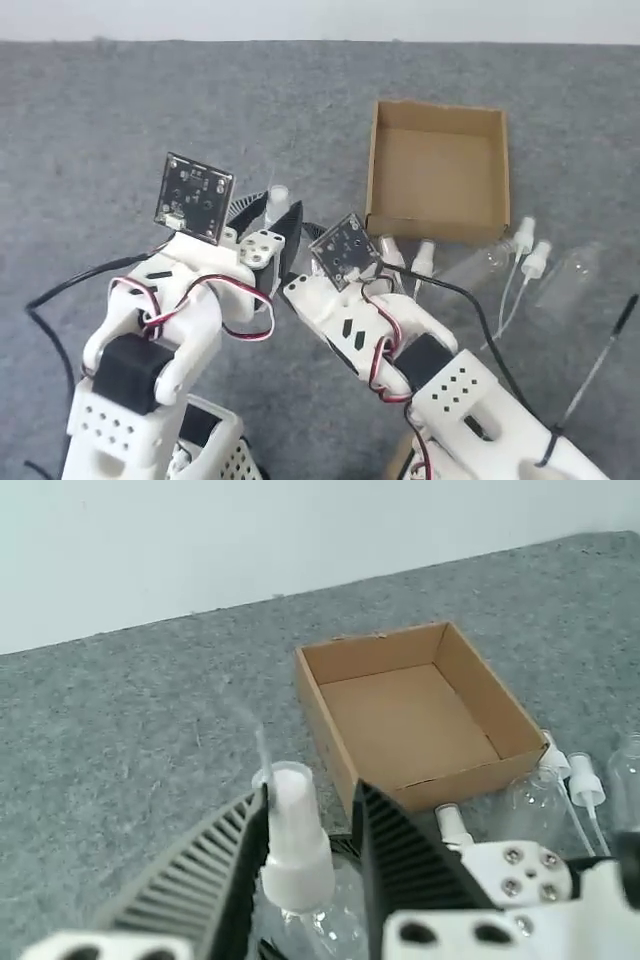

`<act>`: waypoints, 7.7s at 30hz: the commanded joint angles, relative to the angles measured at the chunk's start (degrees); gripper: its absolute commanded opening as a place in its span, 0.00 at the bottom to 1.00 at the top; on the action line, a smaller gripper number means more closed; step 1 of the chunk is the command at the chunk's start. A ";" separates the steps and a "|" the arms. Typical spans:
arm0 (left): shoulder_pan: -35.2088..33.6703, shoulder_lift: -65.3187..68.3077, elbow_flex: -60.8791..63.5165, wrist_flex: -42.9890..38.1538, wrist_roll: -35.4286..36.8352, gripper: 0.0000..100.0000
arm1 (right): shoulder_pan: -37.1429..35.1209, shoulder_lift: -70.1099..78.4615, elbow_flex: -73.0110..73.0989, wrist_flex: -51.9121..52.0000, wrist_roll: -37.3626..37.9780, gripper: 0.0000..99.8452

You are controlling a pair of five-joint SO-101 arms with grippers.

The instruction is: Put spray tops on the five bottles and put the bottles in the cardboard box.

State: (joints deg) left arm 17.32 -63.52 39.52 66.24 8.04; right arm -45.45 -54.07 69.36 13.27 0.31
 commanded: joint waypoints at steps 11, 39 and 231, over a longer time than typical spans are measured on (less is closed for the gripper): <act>-8.18 0.09 -14.81 -0.79 -3.08 0.16 | 0.75 -2.95 -0.26 -4.09 -0.62 0.01; -9.85 8.62 1.27 -8.44 -3.25 0.16 | 5.58 -2.95 -0.79 -2.15 -0.62 0.01; -6.95 -16.88 35.30 -26.02 -3.08 0.01 | 35.38 46.64 -70.33 23.16 -0.18 0.30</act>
State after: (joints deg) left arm 10.55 -80.66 75.30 42.33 4.62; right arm -10.29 1.93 3.25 28.66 -0.92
